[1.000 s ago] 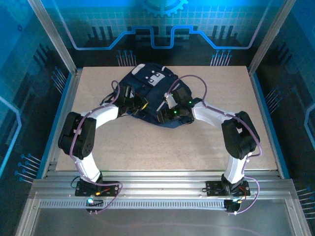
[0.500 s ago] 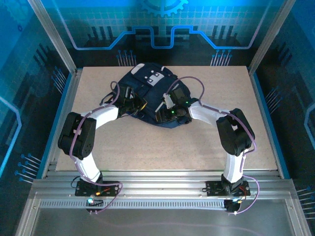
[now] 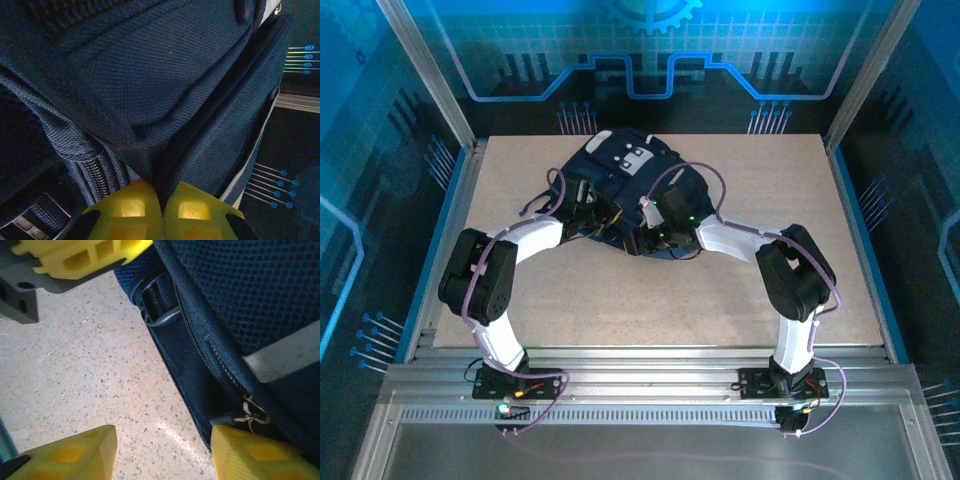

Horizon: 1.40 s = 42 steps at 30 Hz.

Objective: Pack the student bag

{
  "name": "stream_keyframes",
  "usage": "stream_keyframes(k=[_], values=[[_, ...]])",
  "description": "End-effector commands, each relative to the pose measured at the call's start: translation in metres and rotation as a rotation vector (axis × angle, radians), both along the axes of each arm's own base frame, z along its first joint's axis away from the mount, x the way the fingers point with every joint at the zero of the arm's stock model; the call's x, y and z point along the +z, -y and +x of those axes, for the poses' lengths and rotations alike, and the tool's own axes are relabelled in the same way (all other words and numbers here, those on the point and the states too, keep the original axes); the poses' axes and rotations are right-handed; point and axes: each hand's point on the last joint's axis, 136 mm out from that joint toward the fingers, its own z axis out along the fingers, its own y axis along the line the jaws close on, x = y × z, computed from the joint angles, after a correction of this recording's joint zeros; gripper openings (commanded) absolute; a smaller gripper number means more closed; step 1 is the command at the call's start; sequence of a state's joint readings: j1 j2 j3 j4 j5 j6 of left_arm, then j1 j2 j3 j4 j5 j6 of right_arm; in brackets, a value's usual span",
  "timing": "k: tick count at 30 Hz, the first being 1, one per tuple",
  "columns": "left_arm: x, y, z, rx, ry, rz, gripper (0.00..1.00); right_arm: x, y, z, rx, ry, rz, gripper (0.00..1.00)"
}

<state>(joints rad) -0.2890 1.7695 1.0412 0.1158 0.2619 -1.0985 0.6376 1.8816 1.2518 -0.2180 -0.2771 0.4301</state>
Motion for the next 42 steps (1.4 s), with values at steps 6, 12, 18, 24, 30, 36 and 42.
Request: stream_keyframes(k=[6,12,18,24,30,36,42], values=[[0.043,0.013,-0.002,-0.037,0.109,-0.072,0.00,-0.008,0.043,0.031,-0.259,0.103,-0.364,0.48],[0.045,0.014,0.000,-0.040,0.112,-0.076,0.00,-0.006,0.056,0.033,-0.393,0.123,-0.479,0.53],[0.046,0.015,0.000,-0.045,0.116,-0.080,0.00,-0.012,0.049,0.042,-0.424,0.111,-0.496,0.43],[0.045,0.013,-0.001,-0.043,0.117,-0.076,0.00,-0.006,0.044,0.045,-0.422,0.112,-0.477,0.20],[0.041,0.008,0.002,-0.037,0.114,-0.067,0.00,0.002,0.045,0.032,-0.375,0.094,-0.457,0.01],[0.035,-0.006,0.009,-0.027,0.111,-0.039,0.00,0.002,0.046,0.020,-0.251,0.052,-0.423,0.00],[0.034,-0.018,0.016,-0.026,0.108,-0.016,0.00,-0.008,0.071,0.016,-0.137,-0.034,-0.391,0.00]])
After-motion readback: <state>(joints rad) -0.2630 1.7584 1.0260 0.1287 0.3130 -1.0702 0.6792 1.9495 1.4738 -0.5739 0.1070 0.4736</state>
